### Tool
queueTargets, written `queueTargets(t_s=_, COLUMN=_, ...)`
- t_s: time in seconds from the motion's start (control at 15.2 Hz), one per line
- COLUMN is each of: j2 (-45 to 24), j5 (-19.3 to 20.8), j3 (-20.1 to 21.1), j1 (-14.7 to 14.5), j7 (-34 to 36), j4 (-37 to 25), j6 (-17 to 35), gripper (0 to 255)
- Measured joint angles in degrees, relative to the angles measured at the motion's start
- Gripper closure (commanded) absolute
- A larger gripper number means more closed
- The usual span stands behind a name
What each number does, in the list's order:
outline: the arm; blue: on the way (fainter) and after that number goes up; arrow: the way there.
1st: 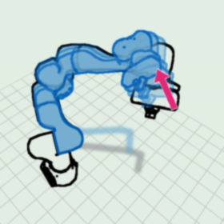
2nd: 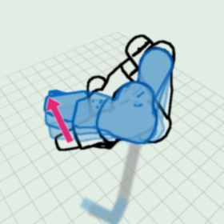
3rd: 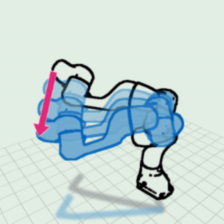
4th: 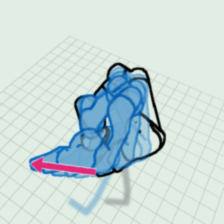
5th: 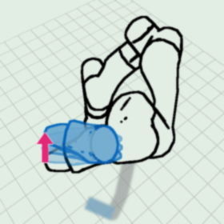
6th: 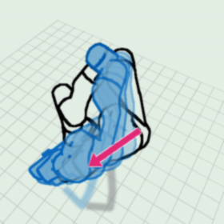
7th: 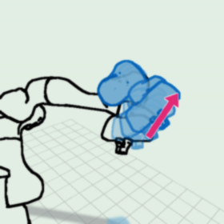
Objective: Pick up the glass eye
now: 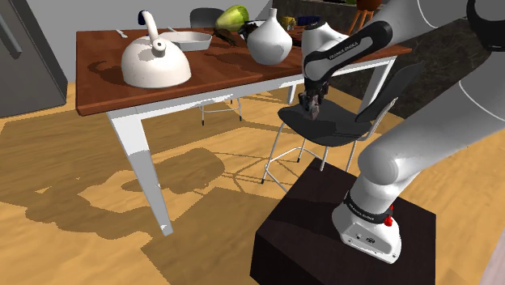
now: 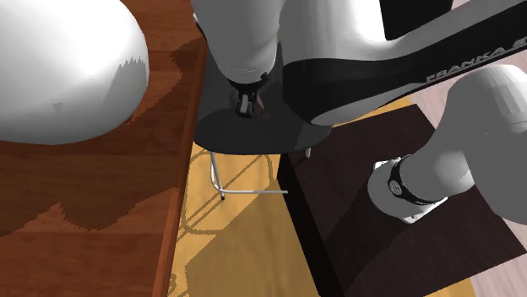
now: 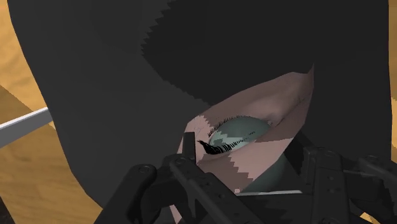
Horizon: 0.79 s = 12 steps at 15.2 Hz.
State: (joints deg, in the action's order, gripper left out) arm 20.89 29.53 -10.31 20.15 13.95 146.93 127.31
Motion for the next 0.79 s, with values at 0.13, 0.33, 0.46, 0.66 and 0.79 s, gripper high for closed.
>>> queueTargets(t_s=0.13, j2=0.88, j5=-0.53, j3=0.17, j1=-0.2, j7=-0.62, j4=-0.84, j6=-1.65, gripper=255)
queueTargets(t_s=0.33, j2=1.85, j5=-1.28, j3=0.32, j1=-0.43, j7=-1.65, j4=-2.44, j6=-4.09, gripper=255)
queueTargets(t_s=0.46, j2=2.64, j5=-1.7, j3=0.52, j1=-0.59, j7=-2.13, j4=-3.2, j6=-5.62, gripper=255)
queueTargets(t_s=0.66, j2=3.53, j5=-2.29, j3=0.65, j1=-0.74, j7=-3.13, j4=-4.83, j6=-7.99, gripper=255)
queueTargets(t_s=0.79, j2=3.95, j5=-2.61, j3=0.81, j1=-0.86, j7=-3.49, j4=-5.64, j6=-9.19, gripper=255)
